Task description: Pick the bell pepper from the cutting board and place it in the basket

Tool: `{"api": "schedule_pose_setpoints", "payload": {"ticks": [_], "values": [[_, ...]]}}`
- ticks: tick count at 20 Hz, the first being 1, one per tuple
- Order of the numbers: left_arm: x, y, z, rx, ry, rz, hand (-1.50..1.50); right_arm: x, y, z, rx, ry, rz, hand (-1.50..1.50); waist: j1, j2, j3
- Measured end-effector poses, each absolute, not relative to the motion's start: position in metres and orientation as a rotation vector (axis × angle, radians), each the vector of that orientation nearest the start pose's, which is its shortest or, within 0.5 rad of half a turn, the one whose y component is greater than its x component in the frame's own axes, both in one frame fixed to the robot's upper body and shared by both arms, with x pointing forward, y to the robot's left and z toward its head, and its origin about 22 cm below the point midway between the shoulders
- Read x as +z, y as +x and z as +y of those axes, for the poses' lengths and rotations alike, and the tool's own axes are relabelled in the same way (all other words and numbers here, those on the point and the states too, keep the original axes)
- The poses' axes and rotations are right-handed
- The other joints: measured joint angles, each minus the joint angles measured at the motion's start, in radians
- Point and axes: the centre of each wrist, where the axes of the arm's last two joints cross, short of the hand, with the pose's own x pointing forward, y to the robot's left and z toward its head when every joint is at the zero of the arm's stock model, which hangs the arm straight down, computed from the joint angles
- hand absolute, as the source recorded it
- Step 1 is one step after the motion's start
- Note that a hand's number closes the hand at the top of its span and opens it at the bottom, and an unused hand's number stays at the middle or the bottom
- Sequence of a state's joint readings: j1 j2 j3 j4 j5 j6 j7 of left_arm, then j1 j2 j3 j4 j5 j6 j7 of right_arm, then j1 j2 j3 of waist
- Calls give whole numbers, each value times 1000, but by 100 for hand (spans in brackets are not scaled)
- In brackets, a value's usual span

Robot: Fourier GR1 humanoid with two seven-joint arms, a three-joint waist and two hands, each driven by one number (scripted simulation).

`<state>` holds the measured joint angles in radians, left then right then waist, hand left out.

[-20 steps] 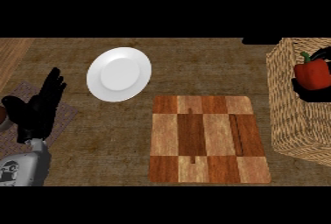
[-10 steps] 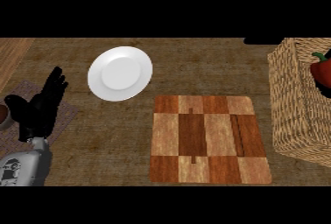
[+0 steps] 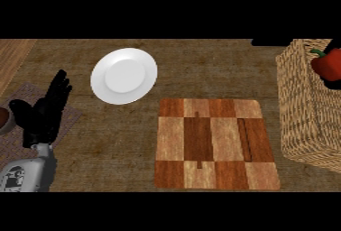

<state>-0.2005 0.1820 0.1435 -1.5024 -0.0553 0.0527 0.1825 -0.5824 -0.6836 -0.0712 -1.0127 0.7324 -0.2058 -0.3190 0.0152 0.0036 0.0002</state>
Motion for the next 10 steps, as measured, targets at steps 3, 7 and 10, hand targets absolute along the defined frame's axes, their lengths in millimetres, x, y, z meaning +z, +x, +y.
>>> {"api": "schedule_pose_setpoints", "payload": {"ticks": [3, 7, 10], "values": [[47, 284, 296, -36, 283, -1519, 0, 142, 371, -392, 1015, -1279, -1630, 150, -2, -1, 0], [46, 287, 286, -29, 276, -1517, 0, 135, 377, -395, 1088, -1272, -1504, 150, -3, -1, 0], [48, 288, 291, -30, 281, -1517, 0, 130, 381, -398, 1139, -1244, -1429, 150, -2, 0, 0]]}}
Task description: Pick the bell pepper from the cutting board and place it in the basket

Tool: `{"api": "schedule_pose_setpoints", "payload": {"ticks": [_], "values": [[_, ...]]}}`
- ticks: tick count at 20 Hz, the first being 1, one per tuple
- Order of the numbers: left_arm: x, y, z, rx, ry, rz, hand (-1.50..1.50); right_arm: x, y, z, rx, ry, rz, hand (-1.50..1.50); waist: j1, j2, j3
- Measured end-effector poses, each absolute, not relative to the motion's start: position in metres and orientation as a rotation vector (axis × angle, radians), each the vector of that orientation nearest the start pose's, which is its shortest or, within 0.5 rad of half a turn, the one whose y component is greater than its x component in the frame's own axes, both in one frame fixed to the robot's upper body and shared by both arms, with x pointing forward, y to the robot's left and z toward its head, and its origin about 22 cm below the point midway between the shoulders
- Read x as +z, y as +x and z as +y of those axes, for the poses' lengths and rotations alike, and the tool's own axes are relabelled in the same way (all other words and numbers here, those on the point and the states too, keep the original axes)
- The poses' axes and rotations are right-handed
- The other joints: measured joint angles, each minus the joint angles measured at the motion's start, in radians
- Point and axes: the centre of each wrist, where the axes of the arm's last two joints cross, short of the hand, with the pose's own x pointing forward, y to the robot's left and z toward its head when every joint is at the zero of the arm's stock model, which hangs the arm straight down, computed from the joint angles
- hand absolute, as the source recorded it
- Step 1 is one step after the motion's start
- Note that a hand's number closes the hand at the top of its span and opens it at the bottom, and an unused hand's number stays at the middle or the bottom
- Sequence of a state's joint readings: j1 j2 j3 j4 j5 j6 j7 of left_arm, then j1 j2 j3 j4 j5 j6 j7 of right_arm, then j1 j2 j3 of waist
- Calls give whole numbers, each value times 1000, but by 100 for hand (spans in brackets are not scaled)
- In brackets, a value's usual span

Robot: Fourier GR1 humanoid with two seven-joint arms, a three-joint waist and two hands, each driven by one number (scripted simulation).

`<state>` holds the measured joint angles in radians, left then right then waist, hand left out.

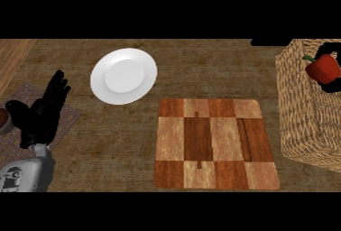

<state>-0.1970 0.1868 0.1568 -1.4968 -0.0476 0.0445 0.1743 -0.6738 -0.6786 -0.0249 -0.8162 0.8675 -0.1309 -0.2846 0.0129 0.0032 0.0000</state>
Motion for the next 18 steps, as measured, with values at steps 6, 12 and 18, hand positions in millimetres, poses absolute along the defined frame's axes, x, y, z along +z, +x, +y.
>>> {"api": "schedule_pose_setpoints", "payload": {"ticks": [6, 12, 18], "values": [[51, 290, 289, -34, 272, -1517, 0, 121, 391, -400, 1162, -1217, -1385, 150, 0, -1, -1], [53, 295, 291, -36, 273, -1516, 0, 109, 393, -409, 1166, -1238, -1381, 150, 1, -1, -1], [49, 294, 292, -32, 273, -1520, 0, 103, 393, -418, 1195, -1269, -1341, 150, 3, -1, -2]]}}
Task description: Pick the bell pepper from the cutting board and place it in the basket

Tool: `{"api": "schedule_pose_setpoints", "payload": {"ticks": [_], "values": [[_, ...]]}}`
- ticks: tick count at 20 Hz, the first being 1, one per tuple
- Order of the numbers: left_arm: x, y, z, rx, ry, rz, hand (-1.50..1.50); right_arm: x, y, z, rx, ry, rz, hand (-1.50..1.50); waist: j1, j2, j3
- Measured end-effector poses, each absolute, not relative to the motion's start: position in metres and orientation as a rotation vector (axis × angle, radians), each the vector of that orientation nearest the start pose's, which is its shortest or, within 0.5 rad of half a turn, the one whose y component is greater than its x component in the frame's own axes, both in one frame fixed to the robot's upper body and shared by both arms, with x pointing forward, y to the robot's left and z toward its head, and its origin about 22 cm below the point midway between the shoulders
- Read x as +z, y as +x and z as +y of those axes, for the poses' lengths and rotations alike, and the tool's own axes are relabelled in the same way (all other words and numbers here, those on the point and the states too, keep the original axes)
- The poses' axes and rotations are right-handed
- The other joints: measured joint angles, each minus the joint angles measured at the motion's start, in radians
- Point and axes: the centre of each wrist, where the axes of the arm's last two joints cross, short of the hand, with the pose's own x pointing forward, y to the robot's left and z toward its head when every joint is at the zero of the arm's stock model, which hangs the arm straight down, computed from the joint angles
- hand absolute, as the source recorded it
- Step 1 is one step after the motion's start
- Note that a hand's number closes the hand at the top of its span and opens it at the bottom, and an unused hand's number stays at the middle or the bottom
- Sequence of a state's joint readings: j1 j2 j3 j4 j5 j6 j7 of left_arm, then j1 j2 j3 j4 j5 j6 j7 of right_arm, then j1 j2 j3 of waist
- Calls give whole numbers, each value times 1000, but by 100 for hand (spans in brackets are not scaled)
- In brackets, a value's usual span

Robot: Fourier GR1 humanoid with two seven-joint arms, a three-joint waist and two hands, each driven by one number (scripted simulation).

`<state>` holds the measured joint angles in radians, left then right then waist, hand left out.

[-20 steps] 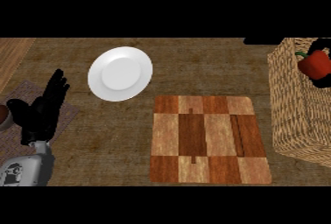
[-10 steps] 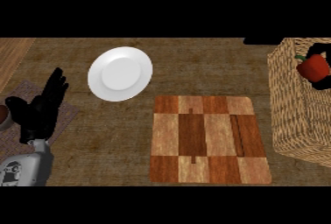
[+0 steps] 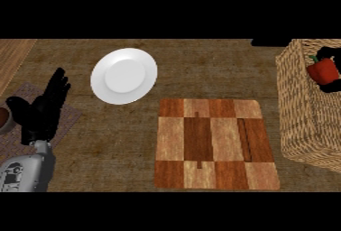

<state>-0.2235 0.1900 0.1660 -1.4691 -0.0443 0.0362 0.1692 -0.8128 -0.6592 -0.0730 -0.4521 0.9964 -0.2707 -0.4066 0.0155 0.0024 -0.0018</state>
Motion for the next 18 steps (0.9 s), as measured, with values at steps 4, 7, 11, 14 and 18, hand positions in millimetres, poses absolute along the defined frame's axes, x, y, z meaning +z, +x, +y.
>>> {"api": "schedule_pose_setpoints", "payload": {"ticks": [4, 7, 11, 14, 18], "values": [[43, 290, 284, -40, 266, -1519, 0, 95, 388, -429, 1207, -1282, -1314, 150, 3, 1, 0], [47, 293, 283, -36, 269, -1525, 0, 87, 387, -431, 1217, -1276, -1297, 150, 5, 2, 0], [44, 294, 285, -39, 264, -1523, 0, 87, 389, -431, 1244, -1251, -1250, 150, 8, 4, 1], [45, 296, 283, -43, 265, -1528, 0, 85, 388, -432, 1257, -1224, -1223, 150, 9, 5, 2], [42, 295, 286, -46, 263, -1529, 0, 83, 388, -433, 1257, -1203, -1202, 150, 10, 6, 2]]}}
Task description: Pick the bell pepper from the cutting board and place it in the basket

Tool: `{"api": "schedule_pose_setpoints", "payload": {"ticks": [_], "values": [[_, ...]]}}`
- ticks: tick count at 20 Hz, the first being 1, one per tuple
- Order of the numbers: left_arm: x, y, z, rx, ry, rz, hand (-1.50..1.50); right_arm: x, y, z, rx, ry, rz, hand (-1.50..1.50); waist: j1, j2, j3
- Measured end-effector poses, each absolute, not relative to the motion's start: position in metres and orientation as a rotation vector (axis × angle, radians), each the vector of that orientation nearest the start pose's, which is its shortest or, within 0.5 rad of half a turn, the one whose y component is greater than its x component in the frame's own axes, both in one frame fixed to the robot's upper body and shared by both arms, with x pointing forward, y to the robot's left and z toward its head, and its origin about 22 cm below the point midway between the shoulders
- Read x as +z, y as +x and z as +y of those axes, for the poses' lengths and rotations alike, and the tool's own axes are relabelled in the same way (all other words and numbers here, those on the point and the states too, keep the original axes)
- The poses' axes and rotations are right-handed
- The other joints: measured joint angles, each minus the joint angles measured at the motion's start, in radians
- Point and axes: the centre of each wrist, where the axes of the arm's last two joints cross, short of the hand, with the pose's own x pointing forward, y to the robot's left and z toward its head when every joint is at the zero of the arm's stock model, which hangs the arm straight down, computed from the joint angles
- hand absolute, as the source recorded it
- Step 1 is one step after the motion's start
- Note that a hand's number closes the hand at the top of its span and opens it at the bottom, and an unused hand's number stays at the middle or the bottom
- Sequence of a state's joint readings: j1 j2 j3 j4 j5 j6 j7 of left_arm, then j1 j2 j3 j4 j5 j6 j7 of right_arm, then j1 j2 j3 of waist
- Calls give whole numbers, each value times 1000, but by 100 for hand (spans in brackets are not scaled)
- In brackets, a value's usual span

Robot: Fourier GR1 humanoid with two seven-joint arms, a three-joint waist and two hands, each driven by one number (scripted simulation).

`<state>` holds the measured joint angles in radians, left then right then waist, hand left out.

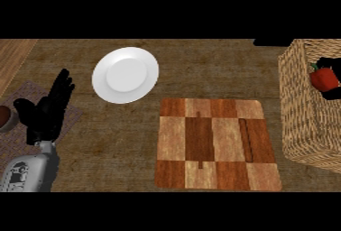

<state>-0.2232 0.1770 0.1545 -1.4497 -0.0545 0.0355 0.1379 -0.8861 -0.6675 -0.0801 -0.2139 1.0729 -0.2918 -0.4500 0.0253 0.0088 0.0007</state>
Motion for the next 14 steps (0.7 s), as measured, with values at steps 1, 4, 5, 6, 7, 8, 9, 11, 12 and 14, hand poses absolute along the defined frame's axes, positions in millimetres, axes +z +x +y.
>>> {"api": "schedule_pose_setpoints", "payload": {"ticks": [1, 4, 5, 6, 7, 8, 9, 11, 12, 14], "values": [[43, 294, 284, -47, 264, -1528, 0, 82, 388, -432, 1254, -1188, -1192, 150, -1, 0, 0], [48, 293, 284, -47, 266, -1529, 0, 72, 384, -434, 1239, -1170, -1136, 150, 1, 0, 0], [50, 294, 284, -46, 266, -1530, 0, 71, 385, -432, 1238, -1167, -1116, 150, 1, 0, 0], [52, 293, 285, -48, 268, -1530, 0, 71, 384, -433, 1240, -1170, -1088, 150, 2, 0, 1], [50, 293, 284, -45, 268, -1528, 0, 75, 385, -434, 1231, -1172, -1071, 150, 1, 0, 1], [49, 293, 284, -43, 269, -1530, 0, 73, 383, -436, 1221, -1169, -1052, 150, 0, 0, 0], [47, 291, 284, -45, 270, -1534, 0, 71, 383, -436, 1203, -1170, -1043, -150, 1, 0, 1], [52, 291, 286, -43, 272, -1535, 0, 70, 382, -435, 1167, -1173, -1049, -150, 0, 0, 1], [54, 292, 284, -45, 269, -1531, 0, 73, 385, -433, 1142, -1168, -1068, -150, 1, 0, 1], [50, 288, 283, -45, 267, -1529, 0, 70, 383, -434, 1092, -1147, -1127, -150, -1, -1, 1]]}}
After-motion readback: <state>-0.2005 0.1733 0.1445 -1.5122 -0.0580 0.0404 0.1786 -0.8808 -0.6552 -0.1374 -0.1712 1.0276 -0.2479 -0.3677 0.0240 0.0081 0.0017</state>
